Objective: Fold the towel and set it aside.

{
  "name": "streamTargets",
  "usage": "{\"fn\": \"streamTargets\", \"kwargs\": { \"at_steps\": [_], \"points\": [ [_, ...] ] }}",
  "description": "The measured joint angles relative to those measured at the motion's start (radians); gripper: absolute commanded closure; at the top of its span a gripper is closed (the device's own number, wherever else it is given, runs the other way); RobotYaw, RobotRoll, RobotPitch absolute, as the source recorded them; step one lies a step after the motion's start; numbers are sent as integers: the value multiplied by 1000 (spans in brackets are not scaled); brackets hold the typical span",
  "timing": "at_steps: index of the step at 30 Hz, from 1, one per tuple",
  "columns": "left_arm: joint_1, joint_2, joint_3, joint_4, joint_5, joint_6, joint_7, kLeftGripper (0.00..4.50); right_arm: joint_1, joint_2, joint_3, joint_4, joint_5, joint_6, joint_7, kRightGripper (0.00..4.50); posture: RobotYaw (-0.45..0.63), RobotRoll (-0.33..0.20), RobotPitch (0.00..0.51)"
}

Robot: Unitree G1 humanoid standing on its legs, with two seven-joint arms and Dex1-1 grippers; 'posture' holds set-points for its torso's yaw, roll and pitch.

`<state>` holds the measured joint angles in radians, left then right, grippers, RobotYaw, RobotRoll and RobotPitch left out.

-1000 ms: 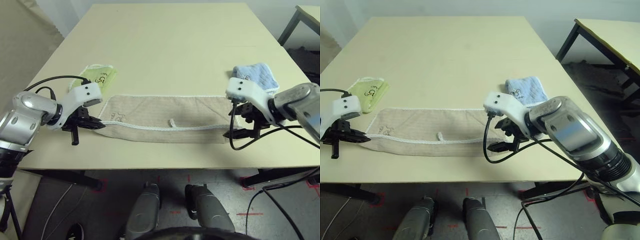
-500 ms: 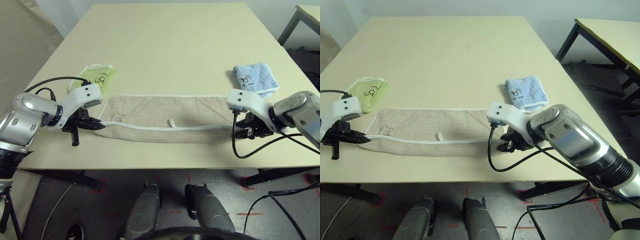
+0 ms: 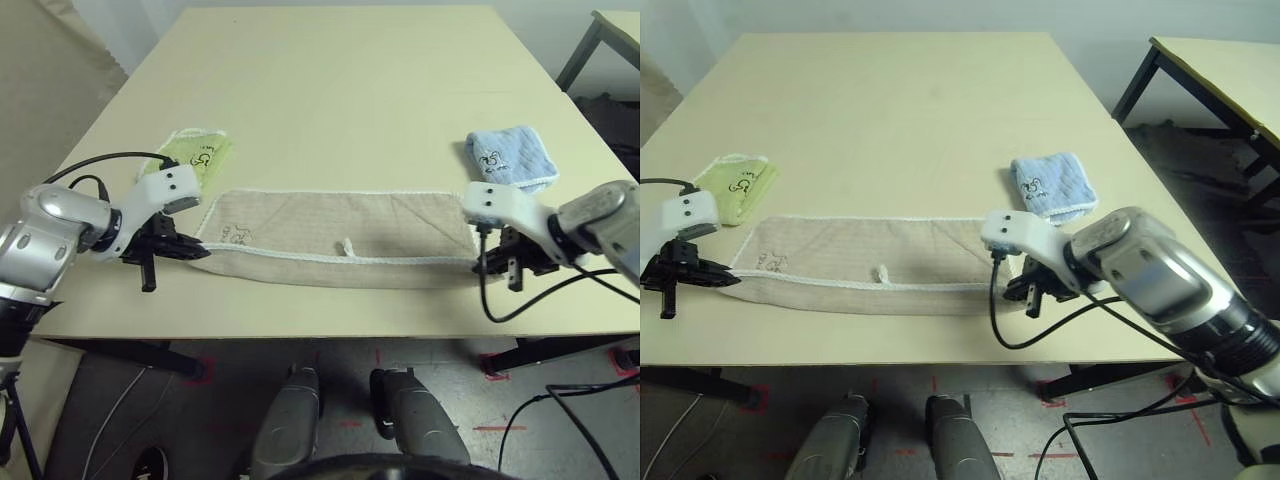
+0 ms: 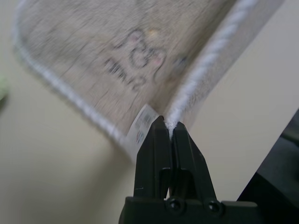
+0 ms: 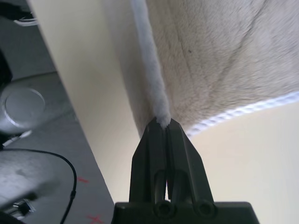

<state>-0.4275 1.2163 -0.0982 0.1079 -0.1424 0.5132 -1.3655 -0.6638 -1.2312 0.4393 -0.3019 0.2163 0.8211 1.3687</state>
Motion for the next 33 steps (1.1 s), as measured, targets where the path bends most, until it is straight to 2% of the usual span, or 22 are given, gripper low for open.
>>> {"fn": "streamTargets", "kwargs": {
  "at_steps": [5, 10, 13, 17, 19, 25, 29, 33],
  "points": [
    [-1, 9, 0, 52, 0, -46, -18, 4500, 12, -3, -35, 34, 1, -82, 62, 4482, 43, 0, 123],
    [19, 45, 2, 44, -8, -36, -38, 4500, 9, 0, -58, 43, 11, -86, 97, 4482, 51, 0, 123],
    [49, 84, 4, -20, -37, 55, -68, 4500, -9, -1, -69, 43, 34, -38, 133, 4482, 51, 0, 125],
    [107, 183, 5, -123, -65, 175, -117, 4500, -44, -3, -78, 34, 67, 15, 181, 4482, 55, 0, 126],
    [113, 198, 5, -148, -72, 206, -126, 4500, -46, -5, -78, 38, 69, 13, 196, 4482, 54, 0, 125],
    [111, 185, 5, -153, -83, 202, -114, 4500, -50, -8, -77, 58, 56, 28, 215, 4482, 51, 0, 126],
    [38, 135, -10, -75, -42, 148, -74, 4500, -106, 92, -99, 101, 97, 137, 169, 4482, 48, 0, 125],
    [-76, 67, -47, 38, 31, 45, -41, 4500, -165, 190, -108, 196, 79, 130, 74, 4482, 50, 0, 125]
  ]
}}
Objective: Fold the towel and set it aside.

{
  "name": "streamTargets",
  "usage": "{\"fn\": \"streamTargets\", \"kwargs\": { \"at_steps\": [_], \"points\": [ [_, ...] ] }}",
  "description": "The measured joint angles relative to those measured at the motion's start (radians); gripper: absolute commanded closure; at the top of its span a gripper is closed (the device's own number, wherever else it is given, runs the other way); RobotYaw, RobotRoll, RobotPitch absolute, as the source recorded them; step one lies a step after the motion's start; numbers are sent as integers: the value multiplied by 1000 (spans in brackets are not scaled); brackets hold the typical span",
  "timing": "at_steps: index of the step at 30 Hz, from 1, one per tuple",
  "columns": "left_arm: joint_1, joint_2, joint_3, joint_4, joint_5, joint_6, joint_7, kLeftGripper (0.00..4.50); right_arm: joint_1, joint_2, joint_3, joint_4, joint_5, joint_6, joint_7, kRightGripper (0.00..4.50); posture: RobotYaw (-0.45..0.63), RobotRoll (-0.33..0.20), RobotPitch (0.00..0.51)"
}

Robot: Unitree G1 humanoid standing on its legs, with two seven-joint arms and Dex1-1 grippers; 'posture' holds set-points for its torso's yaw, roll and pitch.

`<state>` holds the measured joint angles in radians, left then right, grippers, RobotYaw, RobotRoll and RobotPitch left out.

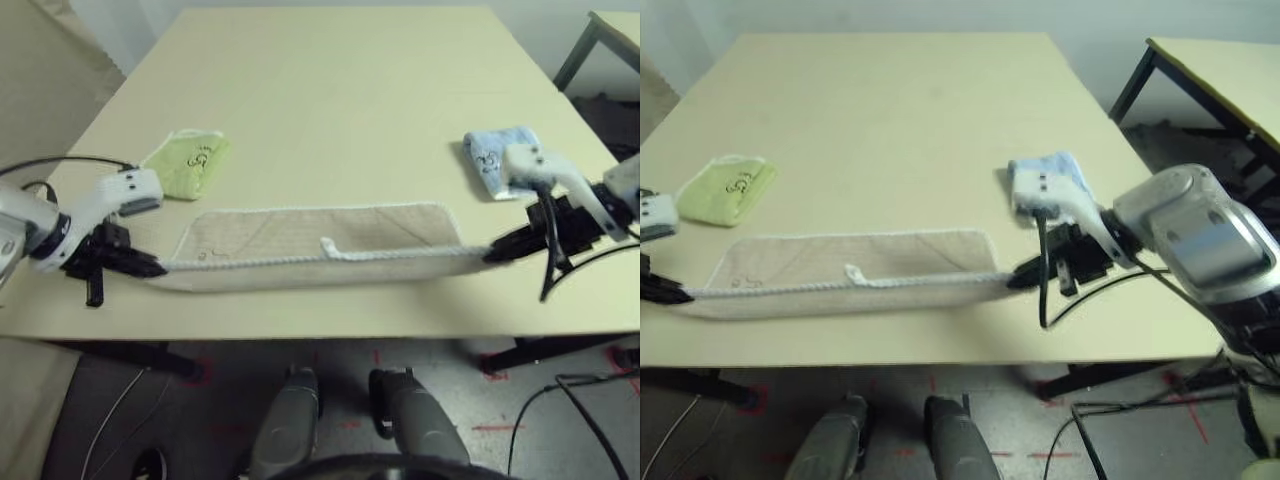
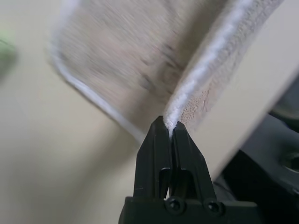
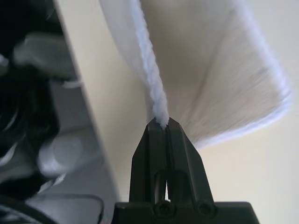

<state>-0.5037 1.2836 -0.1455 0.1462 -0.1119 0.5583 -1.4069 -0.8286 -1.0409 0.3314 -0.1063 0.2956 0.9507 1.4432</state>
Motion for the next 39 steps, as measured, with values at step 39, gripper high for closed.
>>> {"fn": "streamTargets", "kwargs": {
  "at_steps": [39],
  "points": [
    [-255, -224, -114, 375, 215, -261, -151, 4500, -8, -191, 95, 8, 11, -100, 164, 4482, 20, 0, 128]
  ]
}}
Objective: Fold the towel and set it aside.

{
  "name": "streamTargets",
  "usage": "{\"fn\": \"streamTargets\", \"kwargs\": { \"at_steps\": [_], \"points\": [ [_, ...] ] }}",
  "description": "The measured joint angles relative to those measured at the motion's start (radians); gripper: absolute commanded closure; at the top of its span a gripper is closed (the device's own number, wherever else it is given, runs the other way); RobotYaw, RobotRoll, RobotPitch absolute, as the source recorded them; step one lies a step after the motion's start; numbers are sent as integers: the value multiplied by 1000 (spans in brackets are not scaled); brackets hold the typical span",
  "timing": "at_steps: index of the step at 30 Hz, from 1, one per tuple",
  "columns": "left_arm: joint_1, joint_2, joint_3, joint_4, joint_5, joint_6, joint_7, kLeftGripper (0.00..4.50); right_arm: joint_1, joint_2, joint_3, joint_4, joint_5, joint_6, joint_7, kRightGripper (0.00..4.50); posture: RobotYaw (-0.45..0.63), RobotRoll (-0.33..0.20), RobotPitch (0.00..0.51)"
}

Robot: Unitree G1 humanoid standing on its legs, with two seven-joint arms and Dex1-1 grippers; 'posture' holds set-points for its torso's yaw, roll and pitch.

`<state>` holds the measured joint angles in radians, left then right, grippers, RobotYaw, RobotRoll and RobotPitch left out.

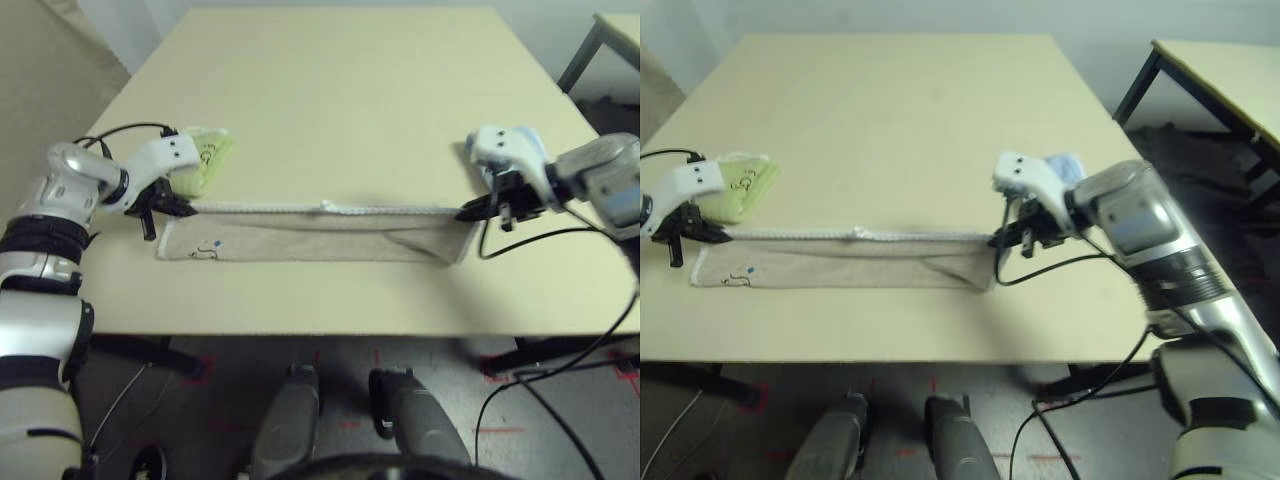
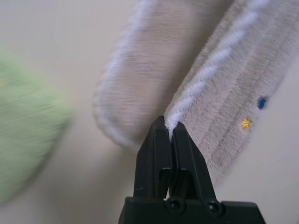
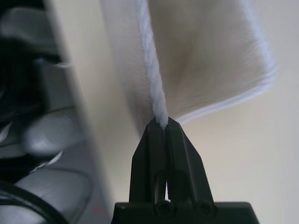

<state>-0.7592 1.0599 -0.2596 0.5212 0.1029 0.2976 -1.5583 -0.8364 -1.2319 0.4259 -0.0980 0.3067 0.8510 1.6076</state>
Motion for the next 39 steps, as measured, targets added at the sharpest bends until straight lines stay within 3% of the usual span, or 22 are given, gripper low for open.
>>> {"fn": "streamTargets", "kwargs": {
  "at_steps": [4, 12, 17, 25, 33, 36, 39],
  "points": [
    [101, 122, -24, -212, -96, 128, -50, 4500, -2, -129, 68, -103, 142, 48, 9, 4482, 20, 0, 128],
    [279, 297, -69, -373, -206, 192, -54, 4500, 33, -167, 144, -174, 250, 60, 10, 4482, 35, 0, 133],
    [389, 389, -50, -456, -300, 205, -56, 4500, 47, -198, 157, -174, 251, 21, 11, 4482, 44, 0, 136],
    [436, 420, -16, -482, -343, 203, -56, 4500, 46, -236, 214, -166, 246, -39, 11, 4482, 43, 0, 137],
    [428, 453, -31, -490, -387, 193, -56, 4500, 32, -312, 233, -215, 313, -28, 11, 4482, 27, 0, 141],
    [409, 453, -51, -488, -387, 192, -56, 4500, 28, -301, 236, -205, 311, -16, 12, 4482, 25, 0, 142],
    [347, 434, -64, -443, -361, 192, -56, 4500, 2, -215, 233, -133, 268, -3, 11, 4482, 31, 0, 141]
  ]
}}
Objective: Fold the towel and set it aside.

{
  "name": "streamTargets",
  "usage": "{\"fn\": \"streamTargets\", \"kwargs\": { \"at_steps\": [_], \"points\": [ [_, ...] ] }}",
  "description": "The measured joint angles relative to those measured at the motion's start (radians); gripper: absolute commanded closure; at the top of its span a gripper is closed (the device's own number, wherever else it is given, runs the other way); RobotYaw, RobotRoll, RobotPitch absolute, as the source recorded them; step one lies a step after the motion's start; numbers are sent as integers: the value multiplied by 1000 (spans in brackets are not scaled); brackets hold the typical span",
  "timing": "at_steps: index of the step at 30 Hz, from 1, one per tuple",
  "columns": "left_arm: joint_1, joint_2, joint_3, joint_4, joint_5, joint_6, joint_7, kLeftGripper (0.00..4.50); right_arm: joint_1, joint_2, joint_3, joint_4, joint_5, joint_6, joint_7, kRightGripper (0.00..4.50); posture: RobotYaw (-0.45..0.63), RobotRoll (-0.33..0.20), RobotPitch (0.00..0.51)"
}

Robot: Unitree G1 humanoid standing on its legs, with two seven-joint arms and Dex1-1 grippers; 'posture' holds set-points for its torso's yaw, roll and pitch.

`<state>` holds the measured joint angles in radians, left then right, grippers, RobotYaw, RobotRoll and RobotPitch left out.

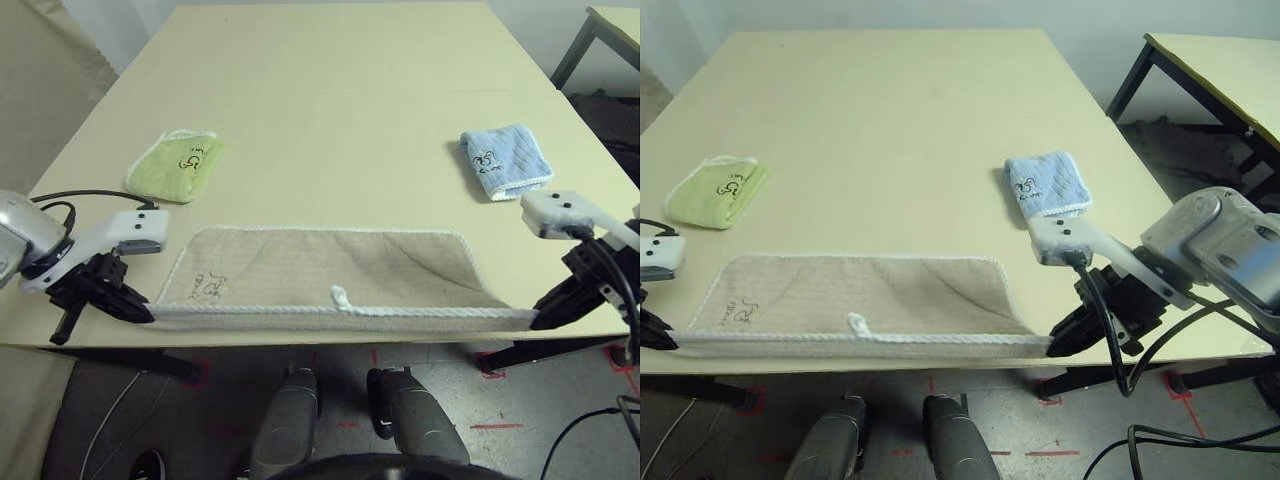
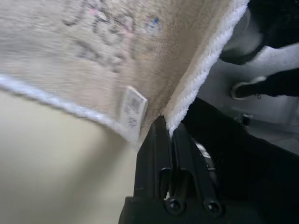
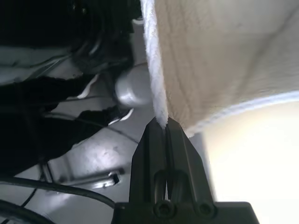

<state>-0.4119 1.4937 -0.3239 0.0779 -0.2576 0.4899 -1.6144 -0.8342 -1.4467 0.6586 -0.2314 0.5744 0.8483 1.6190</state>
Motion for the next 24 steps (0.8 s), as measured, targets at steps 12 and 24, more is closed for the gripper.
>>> {"fn": "streamTargets", "kwargs": {
  "at_steps": [12, 24],
  "points": [
    [-347, -185, -129, 369, 222, -137, 1, 4500, -99, 326, -63, 314, -248, -100, -20, 4482, 35, 0, 141],
    [-525, -384, -130, 743, 400, -390, 88, 4500, -103, 427, -128, 386, -350, -144, -68, 4482, 32, 0, 143]
  ]
}}
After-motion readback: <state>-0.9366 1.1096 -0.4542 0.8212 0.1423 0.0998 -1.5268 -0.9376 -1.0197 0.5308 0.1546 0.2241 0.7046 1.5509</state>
